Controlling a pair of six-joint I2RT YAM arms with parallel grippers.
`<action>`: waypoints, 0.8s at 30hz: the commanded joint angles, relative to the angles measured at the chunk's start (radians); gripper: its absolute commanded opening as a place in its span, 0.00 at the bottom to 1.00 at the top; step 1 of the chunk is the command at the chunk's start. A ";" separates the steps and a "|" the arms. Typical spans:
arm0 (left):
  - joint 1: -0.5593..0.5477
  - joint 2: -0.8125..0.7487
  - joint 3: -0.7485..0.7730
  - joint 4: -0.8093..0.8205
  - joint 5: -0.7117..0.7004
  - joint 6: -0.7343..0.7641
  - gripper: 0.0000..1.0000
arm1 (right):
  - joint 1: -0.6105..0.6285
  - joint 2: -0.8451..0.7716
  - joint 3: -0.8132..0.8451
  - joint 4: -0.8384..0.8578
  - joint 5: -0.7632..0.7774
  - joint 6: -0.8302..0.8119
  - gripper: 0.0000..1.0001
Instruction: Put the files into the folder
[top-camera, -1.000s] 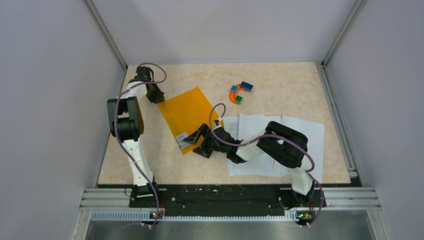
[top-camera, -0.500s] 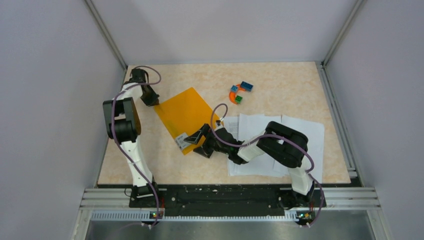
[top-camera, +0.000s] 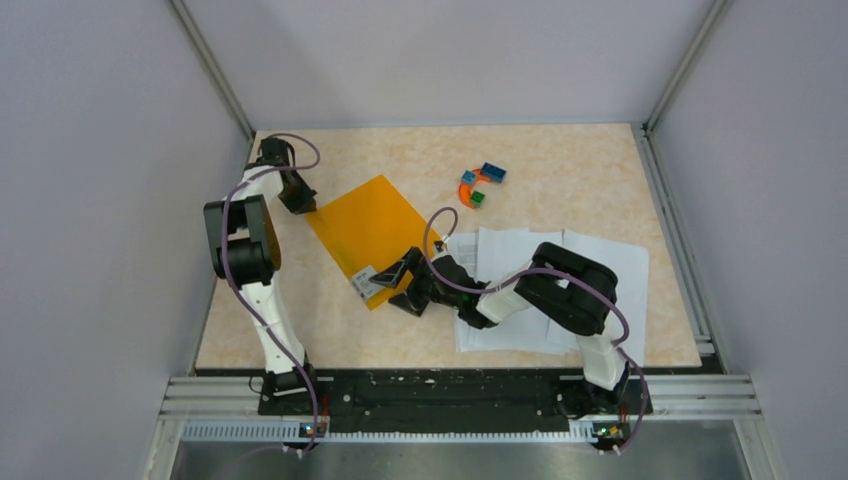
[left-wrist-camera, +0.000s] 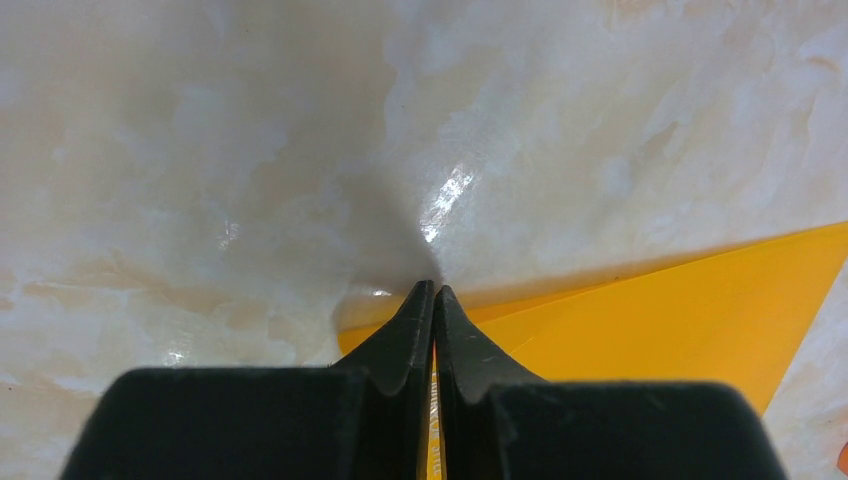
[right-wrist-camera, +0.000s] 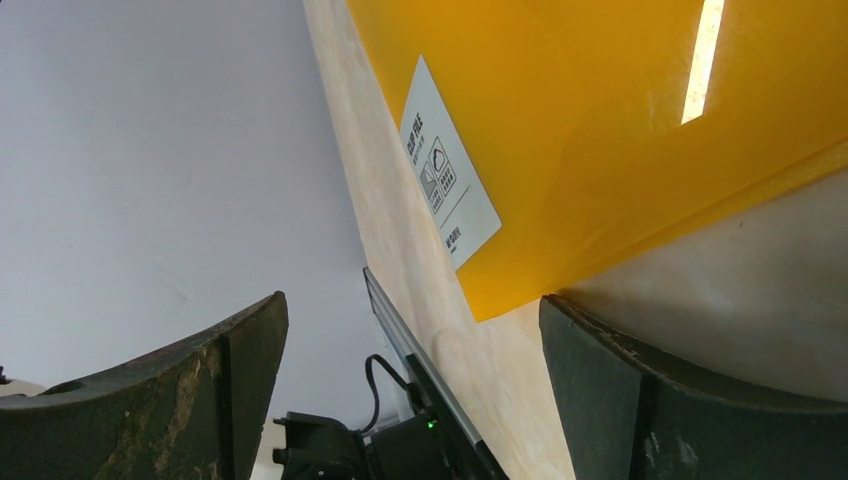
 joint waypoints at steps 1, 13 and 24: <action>0.004 -0.031 -0.019 -0.086 -0.010 -0.004 0.08 | -0.013 -0.061 -0.023 0.058 0.005 0.022 0.94; 0.005 -0.016 -0.011 -0.082 -0.004 -0.010 0.08 | -0.013 -0.055 -0.023 0.060 -0.010 0.038 0.94; 0.005 -0.009 -0.011 -0.080 0.004 -0.013 0.08 | -0.016 -0.013 -0.002 0.089 -0.007 0.046 0.94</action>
